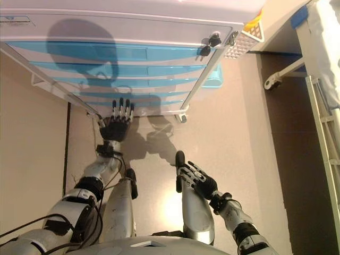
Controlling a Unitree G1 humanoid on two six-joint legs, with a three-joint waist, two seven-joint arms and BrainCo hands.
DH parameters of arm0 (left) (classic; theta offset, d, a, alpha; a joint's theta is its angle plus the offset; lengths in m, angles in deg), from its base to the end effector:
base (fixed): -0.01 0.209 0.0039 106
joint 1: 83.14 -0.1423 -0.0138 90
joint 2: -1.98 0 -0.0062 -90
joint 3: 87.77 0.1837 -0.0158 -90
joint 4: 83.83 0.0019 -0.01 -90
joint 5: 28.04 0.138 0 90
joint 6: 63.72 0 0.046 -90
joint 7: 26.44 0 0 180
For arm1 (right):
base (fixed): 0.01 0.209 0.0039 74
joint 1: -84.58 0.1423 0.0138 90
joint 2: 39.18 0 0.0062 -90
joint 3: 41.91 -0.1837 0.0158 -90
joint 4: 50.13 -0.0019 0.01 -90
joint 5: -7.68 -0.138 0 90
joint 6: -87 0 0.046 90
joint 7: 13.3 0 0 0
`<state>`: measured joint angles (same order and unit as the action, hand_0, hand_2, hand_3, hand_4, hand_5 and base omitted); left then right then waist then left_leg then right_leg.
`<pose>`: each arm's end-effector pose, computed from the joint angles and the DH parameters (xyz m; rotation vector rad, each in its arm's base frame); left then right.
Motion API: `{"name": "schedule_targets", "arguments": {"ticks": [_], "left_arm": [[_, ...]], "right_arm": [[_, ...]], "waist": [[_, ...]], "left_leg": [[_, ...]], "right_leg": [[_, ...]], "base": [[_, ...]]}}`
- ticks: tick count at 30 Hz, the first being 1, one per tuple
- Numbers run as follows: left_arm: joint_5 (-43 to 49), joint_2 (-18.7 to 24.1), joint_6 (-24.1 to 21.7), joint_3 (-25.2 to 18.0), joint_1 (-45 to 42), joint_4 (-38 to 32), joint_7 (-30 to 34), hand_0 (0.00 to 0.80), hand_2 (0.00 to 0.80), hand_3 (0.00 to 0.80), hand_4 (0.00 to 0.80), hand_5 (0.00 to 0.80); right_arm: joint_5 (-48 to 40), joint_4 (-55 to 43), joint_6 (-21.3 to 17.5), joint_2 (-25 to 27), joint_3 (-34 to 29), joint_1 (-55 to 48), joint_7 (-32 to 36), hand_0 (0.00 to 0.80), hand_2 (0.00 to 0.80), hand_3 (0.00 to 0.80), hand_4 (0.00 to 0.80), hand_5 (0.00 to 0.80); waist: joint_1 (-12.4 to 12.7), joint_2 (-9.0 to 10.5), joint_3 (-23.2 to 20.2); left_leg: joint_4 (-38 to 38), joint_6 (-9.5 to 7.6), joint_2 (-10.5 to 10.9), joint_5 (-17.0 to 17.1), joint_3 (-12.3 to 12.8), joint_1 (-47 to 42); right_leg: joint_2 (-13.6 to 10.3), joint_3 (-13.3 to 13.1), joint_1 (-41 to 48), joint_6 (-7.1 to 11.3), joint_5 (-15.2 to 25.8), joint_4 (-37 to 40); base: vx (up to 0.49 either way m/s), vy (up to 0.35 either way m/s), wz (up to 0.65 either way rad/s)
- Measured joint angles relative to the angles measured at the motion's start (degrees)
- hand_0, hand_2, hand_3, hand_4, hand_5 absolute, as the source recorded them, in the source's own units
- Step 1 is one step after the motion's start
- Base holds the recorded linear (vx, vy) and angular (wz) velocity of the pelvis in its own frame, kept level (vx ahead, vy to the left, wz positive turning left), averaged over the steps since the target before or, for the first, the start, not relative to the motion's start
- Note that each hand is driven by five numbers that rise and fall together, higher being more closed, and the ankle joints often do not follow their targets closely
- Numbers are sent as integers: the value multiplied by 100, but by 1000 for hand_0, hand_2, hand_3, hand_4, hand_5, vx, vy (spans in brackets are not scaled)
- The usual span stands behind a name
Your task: Open the drawer and pick up the medicine
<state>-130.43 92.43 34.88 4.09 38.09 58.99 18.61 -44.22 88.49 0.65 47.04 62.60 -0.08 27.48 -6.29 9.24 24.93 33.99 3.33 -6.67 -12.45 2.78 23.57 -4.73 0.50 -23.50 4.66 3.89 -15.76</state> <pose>0.2871 0.2020 0.0212 -1.5169 -0.2478 -0.3925 0.1594 -0.1809 -0.0801 0.8075 0.5969 0.4679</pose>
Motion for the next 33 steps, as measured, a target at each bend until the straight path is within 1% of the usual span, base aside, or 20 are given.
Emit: {"name": "schedule_targets", "arguments": {"ticks": [4,6,12,15,18,23,26,28,31,33], "left_arm": [[-121,288,4,-49,381,132,-90,0,0,0,0,0],[-119,338,17,-43,478,257,-168,0,0,0,0,0],[-118,538,41,-27,637,344,-418,0,0,0,0,0],[-115,722,142,77,785,521,-539,0,0,0,0,0],[-114,806,144,79,824,547,-570,0,0,0,0,0],[-116,933,147,92,1154,664,-694,0,0,0,0,0],[-116,986,169,92,1238,663,-701,0,0,0,0,0],[-106,1018,258,95,1240,664,-695,0,0,0,0,0],[-90,1017,270,151,1239,665,-641,0,0,0,0,0],[-67,1014,270,185,1222,666,-565,0,0,0,0,0]], "right_arm": [[-78,3,-8,15,142,-3,67,0,0,0,0,0],[-133,2,-15,20,211,-4,81,0,0,0,0,0],[-310,1,-86,8,433,-18,103,0,0,0,0,0],[-321,3,-129,-17,454,-21,110,0,0,0,0,0],[-329,14,-192,-21,534,-21,113,0,0,0,0,0],[-391,15,-257,-23,655,-47,200,0,0,0,0,0],[-428,15,-256,-42,672,-60,212,0,0,0,0,0],[-436,15,-256,-59,674,-69,214,0,0,0,0,0],[-435,14,-256,-93,673,-78,213,0,0,0,0,0],[-435,9,-255,-134,673,-80,212,0,0,0,0,0]], "waist": [[-39,59,-1],[-78,81,-5],[-138,204,-1],[-155,241,7],[-140,255,5],[-151,348,29],[-140,410,45],[-145,429,54],[-112,433,55],[-96,430,59]], "left_leg": [[71,15,-47,-42,-16,-3],[72,-2,-47,-50,-22,-2],[68,-35,-52,-60,-16,36],[76,-22,-62,-84,-19,42],[175,5,-146,-154,-28,57],[193,-4,-155,-154,-56,77],[195,-20,-146,-148,-56,98],[194,-31,-144,-154,-63,101],[190,-38,-134,-161,-77,114],[183,-30,-142,-157,-85,123]], "right_leg": [[49,1,58,21,-6,61],[54,-10,104,30,4,153],[69,-24,192,79,115,381],[94,-51,192,22,159,386],[172,-62,209,-1,176,390],[185,-46,300,44,198,550],[190,-97,321,57,212,638],[211,-143,361,80,228,715],[212,-147,378,97,252,756],[231,-144,375,25,342,753]], "base": [[-9,-62,-2],[-3,-61,4],[-2,-56,1],[3,-53,-2],[0,-48,-7],[-1,-49,2],[-2,-11,1],[-7,-12,2],[-51,-28,3],[-109,-54,0]]}}
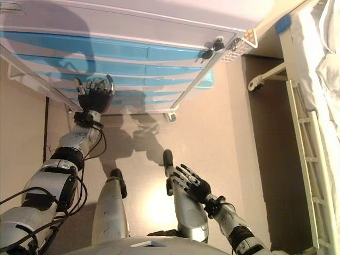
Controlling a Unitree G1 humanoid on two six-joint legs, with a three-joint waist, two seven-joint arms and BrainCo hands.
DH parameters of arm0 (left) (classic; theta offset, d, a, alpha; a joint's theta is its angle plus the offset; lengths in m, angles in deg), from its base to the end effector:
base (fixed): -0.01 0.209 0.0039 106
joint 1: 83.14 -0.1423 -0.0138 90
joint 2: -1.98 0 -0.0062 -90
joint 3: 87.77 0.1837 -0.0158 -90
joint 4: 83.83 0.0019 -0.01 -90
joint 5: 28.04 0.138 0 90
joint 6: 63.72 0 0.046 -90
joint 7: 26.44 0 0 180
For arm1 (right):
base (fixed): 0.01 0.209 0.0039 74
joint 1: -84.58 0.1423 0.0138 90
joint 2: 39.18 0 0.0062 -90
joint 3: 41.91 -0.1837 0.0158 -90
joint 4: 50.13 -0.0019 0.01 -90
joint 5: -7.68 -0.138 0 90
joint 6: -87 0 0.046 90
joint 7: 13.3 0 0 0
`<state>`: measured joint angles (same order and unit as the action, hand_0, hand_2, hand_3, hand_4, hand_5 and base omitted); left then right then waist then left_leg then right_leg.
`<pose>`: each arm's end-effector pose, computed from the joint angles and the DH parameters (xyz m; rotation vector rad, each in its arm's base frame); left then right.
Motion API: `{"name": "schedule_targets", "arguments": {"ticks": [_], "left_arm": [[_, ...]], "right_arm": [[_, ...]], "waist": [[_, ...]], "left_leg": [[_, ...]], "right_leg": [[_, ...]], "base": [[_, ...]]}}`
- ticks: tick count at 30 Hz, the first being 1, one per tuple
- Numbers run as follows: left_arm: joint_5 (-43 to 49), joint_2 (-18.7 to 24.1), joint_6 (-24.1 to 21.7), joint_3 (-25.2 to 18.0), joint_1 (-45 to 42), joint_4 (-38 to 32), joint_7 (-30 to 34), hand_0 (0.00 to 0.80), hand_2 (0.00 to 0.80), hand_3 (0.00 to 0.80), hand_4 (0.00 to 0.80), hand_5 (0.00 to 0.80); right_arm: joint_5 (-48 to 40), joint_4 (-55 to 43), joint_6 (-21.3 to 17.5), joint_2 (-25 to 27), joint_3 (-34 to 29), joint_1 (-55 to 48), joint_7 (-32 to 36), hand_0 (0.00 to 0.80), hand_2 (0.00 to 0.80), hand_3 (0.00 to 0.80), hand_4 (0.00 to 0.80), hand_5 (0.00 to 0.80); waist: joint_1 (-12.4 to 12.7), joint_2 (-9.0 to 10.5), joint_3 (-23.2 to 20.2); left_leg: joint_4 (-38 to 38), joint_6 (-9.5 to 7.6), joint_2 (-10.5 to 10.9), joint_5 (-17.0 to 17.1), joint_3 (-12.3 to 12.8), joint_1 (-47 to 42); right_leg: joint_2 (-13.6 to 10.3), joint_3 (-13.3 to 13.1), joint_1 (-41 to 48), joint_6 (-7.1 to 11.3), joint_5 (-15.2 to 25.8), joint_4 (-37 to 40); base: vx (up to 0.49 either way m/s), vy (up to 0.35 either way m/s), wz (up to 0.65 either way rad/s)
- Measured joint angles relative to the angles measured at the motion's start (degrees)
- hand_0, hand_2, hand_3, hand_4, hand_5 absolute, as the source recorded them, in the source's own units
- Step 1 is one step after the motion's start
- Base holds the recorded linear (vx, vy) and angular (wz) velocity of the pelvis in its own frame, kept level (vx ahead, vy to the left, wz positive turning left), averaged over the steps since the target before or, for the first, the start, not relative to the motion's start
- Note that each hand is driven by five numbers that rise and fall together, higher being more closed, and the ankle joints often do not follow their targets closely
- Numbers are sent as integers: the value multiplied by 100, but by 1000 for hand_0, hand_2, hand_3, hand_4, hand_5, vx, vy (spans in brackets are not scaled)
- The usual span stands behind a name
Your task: Open the drawer and pick up the medicine
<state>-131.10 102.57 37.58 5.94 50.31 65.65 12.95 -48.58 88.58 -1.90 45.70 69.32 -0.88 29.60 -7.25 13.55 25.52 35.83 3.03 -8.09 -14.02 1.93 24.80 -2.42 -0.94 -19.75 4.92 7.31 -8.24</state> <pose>0.3214 0.2427 0.0832 -1.3726 -0.2526 -0.3846 0.1513 -0.1609 -0.0852 0.8586 0.5948 0.5516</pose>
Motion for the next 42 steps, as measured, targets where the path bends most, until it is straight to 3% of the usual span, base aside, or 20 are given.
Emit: {"name": "schedule_targets", "arguments": {"ticks": [27,42], "left_arm": [[480,-319,214,-100,-884,214,541,0,0,0,0,0],[485,-266,93,-98,-624,208,552,0,0,0,0,0]], "right_arm": [[-5,-361,136,-77,148,-18,-347,0,0,0,0,0],[-63,-376,199,-52,149,32,-372,0,0,0,0,0]], "waist": [[127,44,206],[98,7,232]], "left_leg": [[-118,4,33,8,-37,-59],[-128,-28,71,31,46,-86]], "right_leg": [[-16,20,99,21,-38,101],[-83,1,52,28,-41,46]], "base": [[-4,-5,1],[2,4,-1]]}}
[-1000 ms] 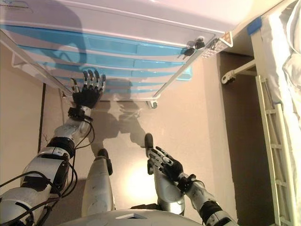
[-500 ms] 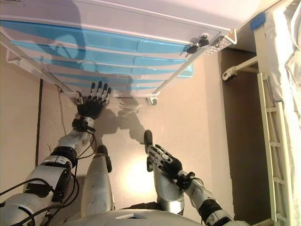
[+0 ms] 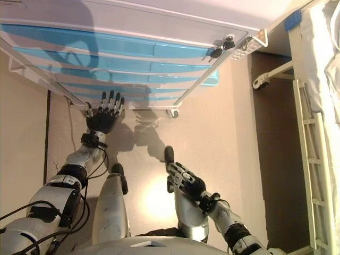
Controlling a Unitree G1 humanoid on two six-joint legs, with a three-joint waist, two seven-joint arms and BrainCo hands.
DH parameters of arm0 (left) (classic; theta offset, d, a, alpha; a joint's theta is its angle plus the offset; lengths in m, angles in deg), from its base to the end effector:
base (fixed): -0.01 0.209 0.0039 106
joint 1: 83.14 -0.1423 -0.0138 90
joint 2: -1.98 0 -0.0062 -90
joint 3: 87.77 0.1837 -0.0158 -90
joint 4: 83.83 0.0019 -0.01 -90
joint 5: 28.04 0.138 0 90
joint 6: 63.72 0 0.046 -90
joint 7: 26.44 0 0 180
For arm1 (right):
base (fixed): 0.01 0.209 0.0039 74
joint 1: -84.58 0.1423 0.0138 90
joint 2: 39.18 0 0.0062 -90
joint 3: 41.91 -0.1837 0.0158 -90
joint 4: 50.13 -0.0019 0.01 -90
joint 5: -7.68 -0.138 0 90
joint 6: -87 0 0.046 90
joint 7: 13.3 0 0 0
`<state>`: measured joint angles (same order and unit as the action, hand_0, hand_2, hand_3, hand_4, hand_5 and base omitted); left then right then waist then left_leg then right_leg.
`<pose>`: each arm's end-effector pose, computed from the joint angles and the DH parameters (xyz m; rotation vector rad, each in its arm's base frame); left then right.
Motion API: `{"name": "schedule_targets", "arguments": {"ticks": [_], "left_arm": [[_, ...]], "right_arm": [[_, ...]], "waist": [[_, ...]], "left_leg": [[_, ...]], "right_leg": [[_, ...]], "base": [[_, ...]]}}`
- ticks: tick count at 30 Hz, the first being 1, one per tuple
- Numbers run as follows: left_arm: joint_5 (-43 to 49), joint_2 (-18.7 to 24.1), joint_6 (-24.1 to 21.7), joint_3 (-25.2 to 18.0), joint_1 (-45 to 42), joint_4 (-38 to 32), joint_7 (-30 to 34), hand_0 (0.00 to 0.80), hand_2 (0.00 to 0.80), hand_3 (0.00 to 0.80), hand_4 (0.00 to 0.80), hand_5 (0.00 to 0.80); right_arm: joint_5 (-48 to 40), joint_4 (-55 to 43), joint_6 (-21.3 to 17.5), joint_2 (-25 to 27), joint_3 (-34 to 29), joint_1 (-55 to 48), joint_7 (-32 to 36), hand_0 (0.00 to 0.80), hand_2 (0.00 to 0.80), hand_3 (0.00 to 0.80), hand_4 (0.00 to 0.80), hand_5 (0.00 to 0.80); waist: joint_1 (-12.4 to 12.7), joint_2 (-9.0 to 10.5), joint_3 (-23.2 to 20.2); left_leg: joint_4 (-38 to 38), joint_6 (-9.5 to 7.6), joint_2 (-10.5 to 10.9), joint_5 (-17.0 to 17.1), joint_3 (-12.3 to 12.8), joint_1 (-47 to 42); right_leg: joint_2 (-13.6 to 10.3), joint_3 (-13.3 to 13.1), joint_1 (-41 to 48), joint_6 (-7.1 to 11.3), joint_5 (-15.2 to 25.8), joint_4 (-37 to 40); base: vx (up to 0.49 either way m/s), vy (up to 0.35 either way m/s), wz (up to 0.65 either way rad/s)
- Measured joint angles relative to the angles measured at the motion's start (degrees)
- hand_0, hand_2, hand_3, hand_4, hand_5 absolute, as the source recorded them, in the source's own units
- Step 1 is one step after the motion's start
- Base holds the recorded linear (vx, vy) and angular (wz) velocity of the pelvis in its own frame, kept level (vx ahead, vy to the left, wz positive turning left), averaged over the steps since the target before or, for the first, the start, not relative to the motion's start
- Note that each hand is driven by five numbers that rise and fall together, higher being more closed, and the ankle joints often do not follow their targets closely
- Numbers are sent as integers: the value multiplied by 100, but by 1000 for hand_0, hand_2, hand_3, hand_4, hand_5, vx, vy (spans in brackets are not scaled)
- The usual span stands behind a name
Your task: Open the drawer and pick up the medicine
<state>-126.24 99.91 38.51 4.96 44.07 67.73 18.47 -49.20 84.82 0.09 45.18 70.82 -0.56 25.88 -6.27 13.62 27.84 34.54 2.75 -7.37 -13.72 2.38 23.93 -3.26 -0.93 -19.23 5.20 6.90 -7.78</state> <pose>0.2972 0.2404 0.0394 -1.3695 -0.1737 -0.3657 0.1585 -0.1486 -0.0785 0.8614 0.6052 0.5659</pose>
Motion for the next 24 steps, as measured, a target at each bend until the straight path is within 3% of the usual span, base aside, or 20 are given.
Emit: {"name": "schedule_targets", "arguments": {"ticks": [24], "left_arm": [[-362,250,-283,398,335,-157,-524,0,0,0,0,0]], "right_arm": [[-49,-11,16,121,55,189,225,0,0,0,0,0]], "waist": [[-126,-130,91]], "left_leg": [[13,10,4,75,41,155]], "right_leg": [[-13,12,-281,-27,-21,-235]], "base": [[13,9,0]]}}
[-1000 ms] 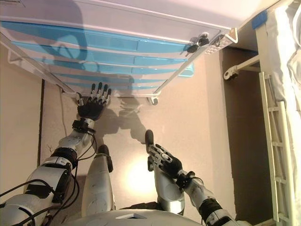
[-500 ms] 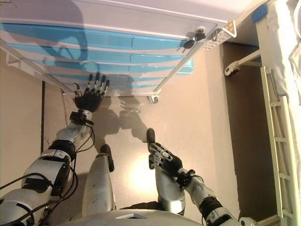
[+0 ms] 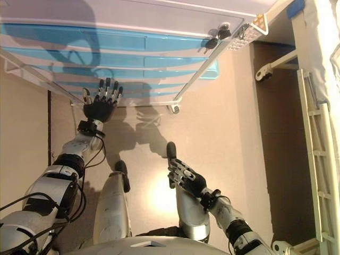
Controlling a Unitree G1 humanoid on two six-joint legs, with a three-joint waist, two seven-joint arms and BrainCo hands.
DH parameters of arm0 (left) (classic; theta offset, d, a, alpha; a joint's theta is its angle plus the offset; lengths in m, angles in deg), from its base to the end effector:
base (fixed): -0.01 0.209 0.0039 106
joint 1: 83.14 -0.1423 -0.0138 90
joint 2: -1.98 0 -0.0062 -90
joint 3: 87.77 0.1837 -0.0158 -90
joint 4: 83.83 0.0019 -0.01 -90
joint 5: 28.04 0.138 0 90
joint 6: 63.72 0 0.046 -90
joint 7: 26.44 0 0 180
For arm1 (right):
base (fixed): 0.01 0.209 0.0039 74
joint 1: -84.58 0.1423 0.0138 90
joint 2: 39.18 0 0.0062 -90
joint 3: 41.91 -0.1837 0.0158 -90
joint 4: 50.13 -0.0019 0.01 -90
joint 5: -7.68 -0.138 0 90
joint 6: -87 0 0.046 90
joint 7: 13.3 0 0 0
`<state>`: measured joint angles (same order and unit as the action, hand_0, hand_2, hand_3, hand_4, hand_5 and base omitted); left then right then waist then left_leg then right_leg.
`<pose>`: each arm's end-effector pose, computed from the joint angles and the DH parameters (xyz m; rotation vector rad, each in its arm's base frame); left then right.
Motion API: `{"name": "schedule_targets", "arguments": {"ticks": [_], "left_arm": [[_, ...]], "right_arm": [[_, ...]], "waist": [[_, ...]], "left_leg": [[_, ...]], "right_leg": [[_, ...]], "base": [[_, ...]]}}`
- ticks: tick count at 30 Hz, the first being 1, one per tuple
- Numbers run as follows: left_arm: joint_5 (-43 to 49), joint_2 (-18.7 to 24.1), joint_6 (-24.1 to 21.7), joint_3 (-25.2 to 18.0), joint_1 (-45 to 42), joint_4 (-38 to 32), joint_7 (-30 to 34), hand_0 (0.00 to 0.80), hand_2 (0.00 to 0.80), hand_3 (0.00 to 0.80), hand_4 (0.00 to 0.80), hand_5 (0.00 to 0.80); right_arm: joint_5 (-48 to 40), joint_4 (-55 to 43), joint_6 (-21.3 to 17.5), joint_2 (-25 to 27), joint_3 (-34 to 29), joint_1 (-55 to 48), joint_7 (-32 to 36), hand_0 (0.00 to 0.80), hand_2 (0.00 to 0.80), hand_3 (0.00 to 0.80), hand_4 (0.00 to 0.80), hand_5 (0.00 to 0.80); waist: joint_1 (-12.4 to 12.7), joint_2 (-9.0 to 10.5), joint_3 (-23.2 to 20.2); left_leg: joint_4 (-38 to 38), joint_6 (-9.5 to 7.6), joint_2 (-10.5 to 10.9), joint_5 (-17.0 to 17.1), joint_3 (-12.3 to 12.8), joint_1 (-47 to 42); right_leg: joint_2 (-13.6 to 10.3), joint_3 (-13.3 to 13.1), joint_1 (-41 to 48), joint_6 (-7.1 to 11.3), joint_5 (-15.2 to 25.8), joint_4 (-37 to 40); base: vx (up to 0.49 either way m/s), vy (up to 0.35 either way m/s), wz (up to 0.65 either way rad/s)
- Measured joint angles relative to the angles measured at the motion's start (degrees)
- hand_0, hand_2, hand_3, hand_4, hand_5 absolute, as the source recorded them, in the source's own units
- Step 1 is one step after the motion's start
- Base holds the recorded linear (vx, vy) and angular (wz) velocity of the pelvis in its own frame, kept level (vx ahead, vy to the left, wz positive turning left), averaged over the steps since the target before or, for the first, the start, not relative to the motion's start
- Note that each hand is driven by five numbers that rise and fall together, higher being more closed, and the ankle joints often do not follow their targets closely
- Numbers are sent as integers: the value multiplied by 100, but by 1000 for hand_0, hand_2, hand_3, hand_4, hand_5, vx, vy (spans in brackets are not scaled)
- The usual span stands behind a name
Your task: Open the drawer and pick up the medicine
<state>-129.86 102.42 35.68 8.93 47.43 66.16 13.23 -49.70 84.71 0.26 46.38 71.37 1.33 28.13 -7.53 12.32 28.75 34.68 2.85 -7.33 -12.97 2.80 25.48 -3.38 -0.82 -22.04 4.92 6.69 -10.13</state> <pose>0.3111 0.2438 0.0639 -1.3211 -0.1871 -0.3369 0.1687 -0.1525 -0.0732 0.8488 0.5730 0.6193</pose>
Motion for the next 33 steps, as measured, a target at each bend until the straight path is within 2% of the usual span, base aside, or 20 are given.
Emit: {"name": "schedule_targets", "arguments": {"ticks": [8,13,15,29,32,33], "left_arm": [[-55,9,-81,64,6,-149,-1,0,0,0,0,0],[-172,14,-123,254,-58,-559,-2,0,0,0,0,0],[-171,15,-233,256,-2,-1023,-32,0,0,0,0,0],[-172,-31,-391,371,-50,-1236,-181,0,0,0,0,0],[-171,-108,-470,387,-55,-1240,-181,0,0,0,0,0],[-169,-112,-490,389,-71,-1240,-186,276,276,276,276,276]], "right_arm": [[0,19,-68,34,17,-19,41,0,0,0,0,0],[0,0,-121,66,-2,-31,42,0,0,0,0,0],[-1,-6,-156,66,-5,-27,40,0,0,0,0,0],[-5,-10,-183,73,-4,-26,3,0,0,0,0,0],[-6,-7,-194,81,-5,-25,0,0,0,0,0,0],[-6,-7,-197,83,-5,-25,0,0,0,0,0,0]], "waist": [[-13,-2,2],[11,-17,13],[13,-19,14],[21,-29,20],[19,-32,23],[15,-32,23]], "left_leg": [[-21,-9,-4,62,4,28],[-113,-19,34,145,7,67],[-116,-23,41,153,3,122],[-217,-22,84,190,-30,103],[-337,-33,147,252,-12,32],[-366,-37,157,260,4,4]], "right_leg": [[-9,23,27,37,-4,106],[-48,34,-31,37,14,100],[-57,37,-81,33,18,101],[-101,107,-77,13,57,86],[-168,134,-67,12,57,82],[-182,143,-64,12,57,77]], "base": [[-37,-8,2],[-2,7,6],[0,0,0],[-2,5,2],[1,20,3],[0,0,0]]}}
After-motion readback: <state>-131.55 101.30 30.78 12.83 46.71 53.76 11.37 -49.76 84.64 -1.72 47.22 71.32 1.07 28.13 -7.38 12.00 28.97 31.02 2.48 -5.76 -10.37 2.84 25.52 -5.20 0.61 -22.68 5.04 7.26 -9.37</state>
